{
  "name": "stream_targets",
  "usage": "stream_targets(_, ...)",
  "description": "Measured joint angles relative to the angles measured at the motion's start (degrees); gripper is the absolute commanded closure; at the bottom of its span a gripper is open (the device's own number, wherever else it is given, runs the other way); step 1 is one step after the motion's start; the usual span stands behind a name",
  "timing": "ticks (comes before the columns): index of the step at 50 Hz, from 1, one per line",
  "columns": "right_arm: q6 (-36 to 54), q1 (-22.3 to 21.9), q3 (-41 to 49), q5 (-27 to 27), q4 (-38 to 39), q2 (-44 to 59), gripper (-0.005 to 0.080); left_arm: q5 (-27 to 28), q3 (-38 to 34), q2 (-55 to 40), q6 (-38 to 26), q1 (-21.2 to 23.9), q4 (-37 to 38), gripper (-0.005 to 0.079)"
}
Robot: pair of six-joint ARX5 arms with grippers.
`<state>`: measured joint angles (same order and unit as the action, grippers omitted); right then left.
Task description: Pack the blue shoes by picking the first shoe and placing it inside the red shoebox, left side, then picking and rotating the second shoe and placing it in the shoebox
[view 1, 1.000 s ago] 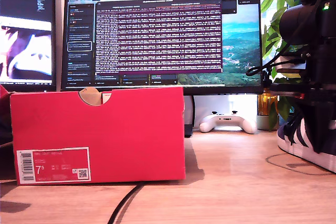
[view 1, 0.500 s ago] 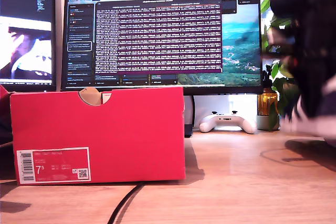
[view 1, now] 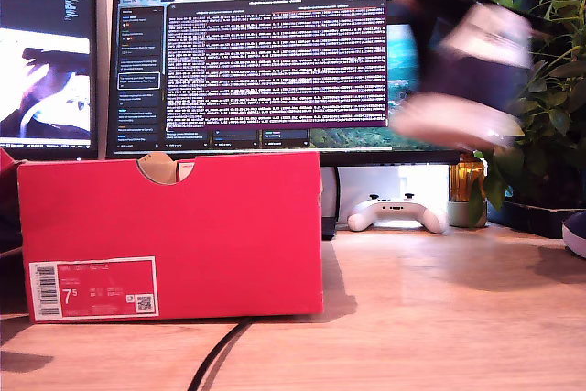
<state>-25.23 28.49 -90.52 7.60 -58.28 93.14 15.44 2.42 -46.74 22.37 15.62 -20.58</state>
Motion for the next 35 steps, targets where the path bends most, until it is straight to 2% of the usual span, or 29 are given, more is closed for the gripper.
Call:
stream_targets(7,-5.14,4.07,-1.11,2.36,4.94,0.0,0.0764,0.0,0.0,0.0,0.0,0.0,0.0,0.0764)
stream_targets(19,-13.27,9.86,-1.11,2.56,14.27,0.04,0.0765,0.02,0.0,0.0,-0.66,0.0,0.0,0.0764)
stream_targets(28,-18.05,11.65,-1.16,5.2,18.86,1.51,0.0765,0.0,0.0,0.0,-0.68,0.0,0.0,0.0764)
stream_targets(35,-19.89,12.85,-1.18,5.09,20.55,5.44,0.0764,0.0,0.0,0.0,-0.68,0.0,-0.02,0.0764)
